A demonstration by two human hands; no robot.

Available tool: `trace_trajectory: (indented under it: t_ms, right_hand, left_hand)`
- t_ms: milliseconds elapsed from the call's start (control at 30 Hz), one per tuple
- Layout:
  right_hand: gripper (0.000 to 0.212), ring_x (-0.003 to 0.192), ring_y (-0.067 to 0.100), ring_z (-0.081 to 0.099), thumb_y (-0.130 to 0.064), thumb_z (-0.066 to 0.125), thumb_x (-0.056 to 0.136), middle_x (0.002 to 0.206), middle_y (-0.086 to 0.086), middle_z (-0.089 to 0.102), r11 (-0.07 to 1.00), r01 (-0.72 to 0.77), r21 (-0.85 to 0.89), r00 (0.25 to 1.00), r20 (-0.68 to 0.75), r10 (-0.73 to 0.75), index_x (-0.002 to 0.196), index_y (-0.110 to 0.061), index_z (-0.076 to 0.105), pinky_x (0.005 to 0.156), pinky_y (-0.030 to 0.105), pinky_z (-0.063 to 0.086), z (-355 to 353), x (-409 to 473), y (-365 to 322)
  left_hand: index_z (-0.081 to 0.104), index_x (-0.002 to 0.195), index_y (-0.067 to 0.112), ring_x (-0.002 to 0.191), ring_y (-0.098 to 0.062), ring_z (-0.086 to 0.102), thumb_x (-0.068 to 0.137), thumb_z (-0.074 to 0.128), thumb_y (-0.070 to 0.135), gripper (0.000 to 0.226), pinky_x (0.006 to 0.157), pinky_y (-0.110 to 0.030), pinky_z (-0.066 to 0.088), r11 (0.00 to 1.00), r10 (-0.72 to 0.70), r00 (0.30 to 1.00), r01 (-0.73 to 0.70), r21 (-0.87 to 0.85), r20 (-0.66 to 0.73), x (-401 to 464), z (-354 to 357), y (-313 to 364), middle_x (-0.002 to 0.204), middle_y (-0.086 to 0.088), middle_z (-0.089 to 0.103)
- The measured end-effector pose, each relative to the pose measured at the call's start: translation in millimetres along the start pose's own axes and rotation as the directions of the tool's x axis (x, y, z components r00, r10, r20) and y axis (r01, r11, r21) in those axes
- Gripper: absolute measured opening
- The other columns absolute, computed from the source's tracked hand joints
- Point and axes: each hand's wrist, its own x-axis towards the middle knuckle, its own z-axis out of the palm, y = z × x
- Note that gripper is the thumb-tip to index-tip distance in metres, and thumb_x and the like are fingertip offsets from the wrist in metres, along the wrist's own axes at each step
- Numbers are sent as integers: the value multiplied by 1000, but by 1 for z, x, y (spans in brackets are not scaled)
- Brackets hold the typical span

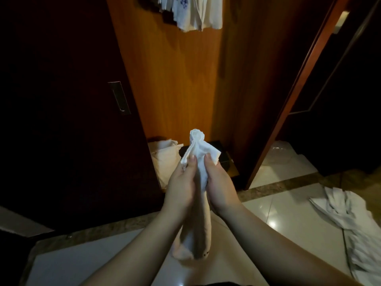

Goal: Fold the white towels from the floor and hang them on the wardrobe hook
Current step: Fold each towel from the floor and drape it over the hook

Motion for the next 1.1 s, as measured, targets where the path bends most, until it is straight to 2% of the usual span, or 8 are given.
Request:
trace_trajectory:
  t_ms: [167,367,467,633,733,833,1000,1100]
  right_hand:
    - [34,111,8,69,-50,42,102,113,-10,75,992,18,127,1000,4,-19,122,-30,62,85,19,56,-3,2,-4]
    - [44,111,1,64,-46,41,102,113,-13,71,980,135,-146,987,104,-120,136,-21,56,90,20,53,-6,1,-8]
    - [69,133,12,47,-21,54,100,149,5,46,915,202,-350,964,234,-123,160,-21,19,113,34,44,-12,7,-11]
    - [105,117,-2,57,-24,70,87,148,0,47,802,272,-532,952,270,-144,157,-46,-5,90,18,54,-20,15,-10]
    - [97,122,2,55,-37,70,89,142,-4,51,735,311,-603,949,244,-201,161,-32,5,96,16,51,-16,15,-6]
    - [69,113,-7,56,-26,60,100,120,-18,57,805,257,-535,965,187,-184,159,-19,25,105,23,47,-12,12,-1]
    - [39,113,-17,54,-35,48,97,112,-35,63,896,256,-363,966,122,-227,124,-63,51,95,7,44,-19,4,-19]
    - [41,109,2,66,-53,50,89,115,-19,71,955,182,-232,982,94,-164,129,-47,59,100,32,52,-30,10,-33]
  left_hand:
    - [63,123,27,105,-11,71,93,49,49,39,88,-30,56,999,-7,987,13,-42,159,8,-10,0,112,0,75]
    - [68,107,37,97,3,69,84,43,66,44,84,-22,50,994,-22,955,-10,108,295,17,-21,1,98,15,76]
    - [36,149,33,114,7,55,78,33,80,85,101,-25,41,968,-69,900,-44,247,431,21,-23,14,125,20,57]
    - [16,155,30,136,9,34,78,16,73,88,115,-20,29,931,-81,848,-124,344,524,20,-23,38,155,7,34]
    - [2,161,25,153,-18,16,81,15,73,94,115,-28,15,873,-164,847,-114,473,506,15,-23,44,167,-4,13]
    - [-6,160,27,148,-7,7,95,13,66,78,108,-24,12,816,-160,836,-187,546,525,12,-24,48,167,1,6]
    - [30,156,29,151,-11,12,73,15,86,101,114,-28,8,844,-169,841,-146,517,514,18,-34,64,167,1,17]
    - [66,124,43,146,-7,31,85,11,82,78,117,-33,14,880,30,888,-241,409,458,28,-45,66,151,15,48]
